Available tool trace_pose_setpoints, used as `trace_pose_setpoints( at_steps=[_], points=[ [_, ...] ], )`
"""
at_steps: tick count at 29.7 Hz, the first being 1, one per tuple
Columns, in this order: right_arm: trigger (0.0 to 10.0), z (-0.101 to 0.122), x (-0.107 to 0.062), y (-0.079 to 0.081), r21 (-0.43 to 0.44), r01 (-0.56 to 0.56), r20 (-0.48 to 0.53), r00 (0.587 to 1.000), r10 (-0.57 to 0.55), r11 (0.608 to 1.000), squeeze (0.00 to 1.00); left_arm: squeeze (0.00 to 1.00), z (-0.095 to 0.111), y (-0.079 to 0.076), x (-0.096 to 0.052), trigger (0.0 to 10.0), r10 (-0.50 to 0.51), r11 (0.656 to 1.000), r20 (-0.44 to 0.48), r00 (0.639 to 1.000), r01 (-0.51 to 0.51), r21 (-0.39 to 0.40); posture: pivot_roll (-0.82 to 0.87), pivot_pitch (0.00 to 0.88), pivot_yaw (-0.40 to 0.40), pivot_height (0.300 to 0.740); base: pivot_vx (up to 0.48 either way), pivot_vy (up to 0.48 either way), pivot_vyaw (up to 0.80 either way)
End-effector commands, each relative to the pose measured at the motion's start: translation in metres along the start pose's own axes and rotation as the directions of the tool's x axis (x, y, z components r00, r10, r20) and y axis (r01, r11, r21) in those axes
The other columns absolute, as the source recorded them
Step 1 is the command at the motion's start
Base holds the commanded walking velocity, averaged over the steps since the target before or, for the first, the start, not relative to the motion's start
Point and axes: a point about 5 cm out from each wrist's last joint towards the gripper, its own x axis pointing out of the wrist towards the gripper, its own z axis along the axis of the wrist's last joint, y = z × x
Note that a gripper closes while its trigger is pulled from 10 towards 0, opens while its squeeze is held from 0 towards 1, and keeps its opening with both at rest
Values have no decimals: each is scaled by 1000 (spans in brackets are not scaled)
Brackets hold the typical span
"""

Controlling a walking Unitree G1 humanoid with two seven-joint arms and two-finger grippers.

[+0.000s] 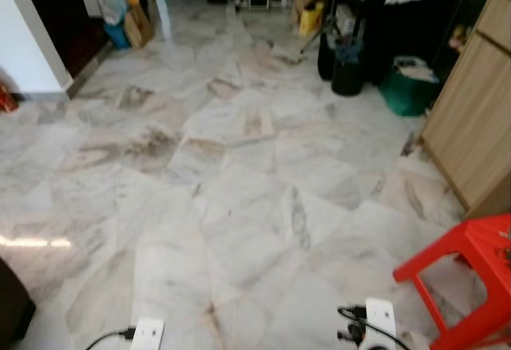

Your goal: Hang keys on a hook

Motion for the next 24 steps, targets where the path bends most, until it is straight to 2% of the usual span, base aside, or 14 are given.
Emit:
trace_pose_setpoints(
  at_steps=[1, 24],
  points=[
    [10000, -1, 0, 2, -9, -7, -9, 1000, 7, 1000, 0, 0, -4, 1, -1, 10000, 2, 1000, -15, 1000, -2, 23, 5, 12, 10, 740, 0, 0, 0],
    [10000, 1, 1, 6, -12, -19, -2, 1000, 19, 1000, 0, 0, -4, 0, -1, 10000, 1, 1000, -13, 1000, -1, 24, 6, 14, 11, 740, 0, 0, 0]
  ],
)
